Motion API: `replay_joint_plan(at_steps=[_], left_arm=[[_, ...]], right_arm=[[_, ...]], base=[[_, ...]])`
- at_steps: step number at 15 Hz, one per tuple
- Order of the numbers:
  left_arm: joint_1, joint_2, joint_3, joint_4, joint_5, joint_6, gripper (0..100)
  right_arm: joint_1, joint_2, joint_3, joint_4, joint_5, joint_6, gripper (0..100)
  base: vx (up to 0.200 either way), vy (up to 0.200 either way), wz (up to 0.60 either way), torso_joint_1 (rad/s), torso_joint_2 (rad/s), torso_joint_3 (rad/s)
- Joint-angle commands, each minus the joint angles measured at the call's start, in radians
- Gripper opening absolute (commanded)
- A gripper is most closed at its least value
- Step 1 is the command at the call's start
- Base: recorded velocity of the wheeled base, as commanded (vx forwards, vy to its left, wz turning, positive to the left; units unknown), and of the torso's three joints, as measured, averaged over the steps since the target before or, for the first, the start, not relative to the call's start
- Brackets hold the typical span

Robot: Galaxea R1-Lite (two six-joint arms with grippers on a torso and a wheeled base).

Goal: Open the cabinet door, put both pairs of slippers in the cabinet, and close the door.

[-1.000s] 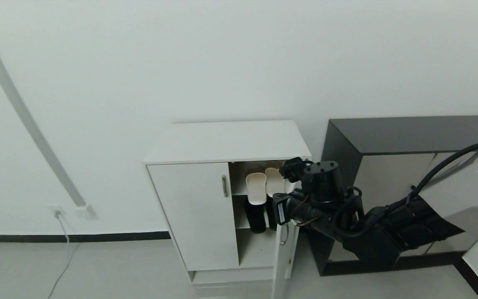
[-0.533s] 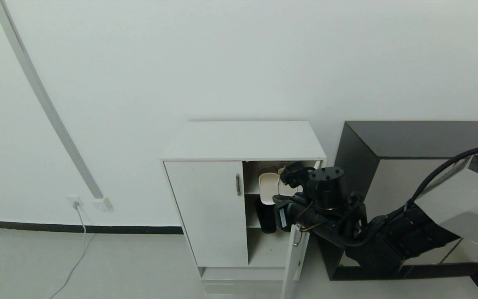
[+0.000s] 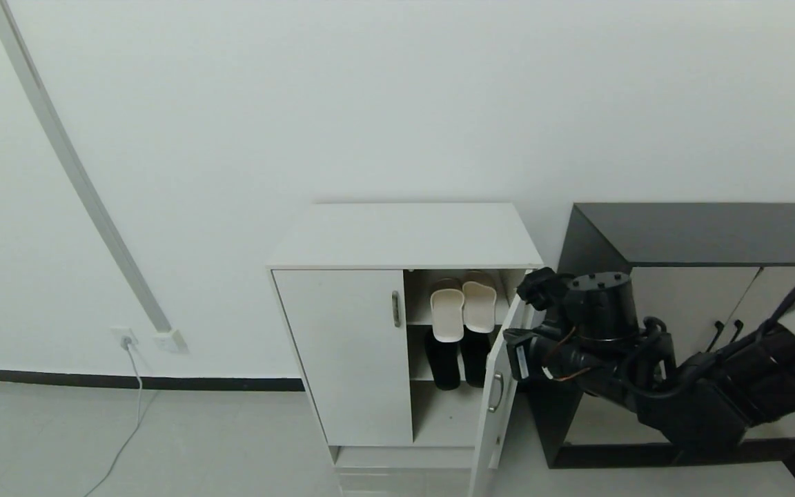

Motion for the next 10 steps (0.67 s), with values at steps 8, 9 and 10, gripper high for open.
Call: replay_joint_plan(at_steps=[8,9,10], left_arm=[[0.0,0.001,0.0,-0.001,0.0,-0.003,0],[0.0,0.001,0.0,-0.001,0.0,-0.003,0],[0.0,0.001,0.0,-0.001,0.0,-0.002,0]], right_arm=[[-0.042,-0.01,0.229,-0.008,0.016,-0.031,0],[-0.042,0.013,0.221,-0.017,0.016,-0.031,0],[-0.042,0.039,0.213,-0.025,0.016,-0.031,0]], base=[[0.025,0.0,0.0,-0.003,0.0,0.0],[0.0,0.0,0.0,0.0,0.0,0.0],[0.0,0.0,0.0,0.0,0.0,0.0]])
